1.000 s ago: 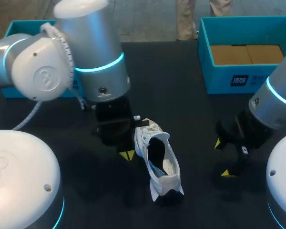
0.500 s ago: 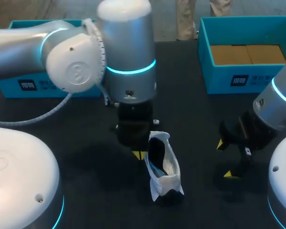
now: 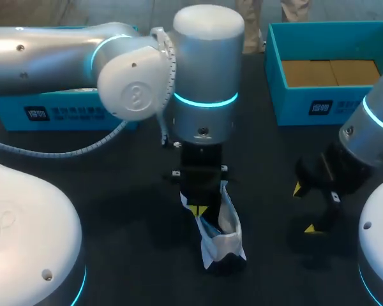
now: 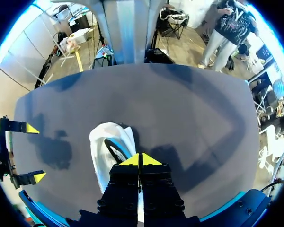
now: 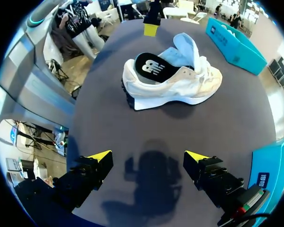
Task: Take the shoe out of the shoebox, open the shoe tongue, remove and reinsert the insole, then place the shoe into the shoebox
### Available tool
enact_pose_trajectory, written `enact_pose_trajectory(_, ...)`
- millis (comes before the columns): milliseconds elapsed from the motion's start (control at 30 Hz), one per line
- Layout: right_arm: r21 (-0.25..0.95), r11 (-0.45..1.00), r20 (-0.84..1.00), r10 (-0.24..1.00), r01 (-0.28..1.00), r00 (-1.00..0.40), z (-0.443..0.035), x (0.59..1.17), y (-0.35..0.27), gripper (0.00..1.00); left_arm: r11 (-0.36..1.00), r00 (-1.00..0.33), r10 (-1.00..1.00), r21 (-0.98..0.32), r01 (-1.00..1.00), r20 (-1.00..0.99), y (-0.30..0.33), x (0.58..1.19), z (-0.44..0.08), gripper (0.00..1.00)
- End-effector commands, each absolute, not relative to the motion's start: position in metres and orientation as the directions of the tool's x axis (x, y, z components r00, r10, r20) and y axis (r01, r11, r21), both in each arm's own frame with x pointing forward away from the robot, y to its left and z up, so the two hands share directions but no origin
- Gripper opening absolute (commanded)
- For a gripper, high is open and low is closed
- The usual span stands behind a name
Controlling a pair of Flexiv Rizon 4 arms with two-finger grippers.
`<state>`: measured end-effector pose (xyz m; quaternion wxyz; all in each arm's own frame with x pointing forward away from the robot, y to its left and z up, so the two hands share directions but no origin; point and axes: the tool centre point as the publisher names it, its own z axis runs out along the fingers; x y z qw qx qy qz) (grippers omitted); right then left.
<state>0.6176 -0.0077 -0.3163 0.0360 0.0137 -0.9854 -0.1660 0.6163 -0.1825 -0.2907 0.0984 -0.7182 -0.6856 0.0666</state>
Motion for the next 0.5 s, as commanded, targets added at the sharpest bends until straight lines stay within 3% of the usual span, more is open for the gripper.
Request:
enact_pose_trajectory(33, 0.332, 0.943, 0.062, -0.039, -0.016, -0.997, -0.309, 0.614, -0.018, 1.00, -0.023, 0.028, 0.999, -0.231, 0.973, 0.019, -0.186, 0.611, -0.299, 0.00)
enact_pose_trajectory(500, 0.354, 0.935, 0.073, -0.064, -0.034, -0.995, -0.305, 0.612, -0.040, 1.00, 0.016, -0.012, 1.000, -0.248, 0.969, 0.019, -0.190, 0.614, -0.319, 0.00)
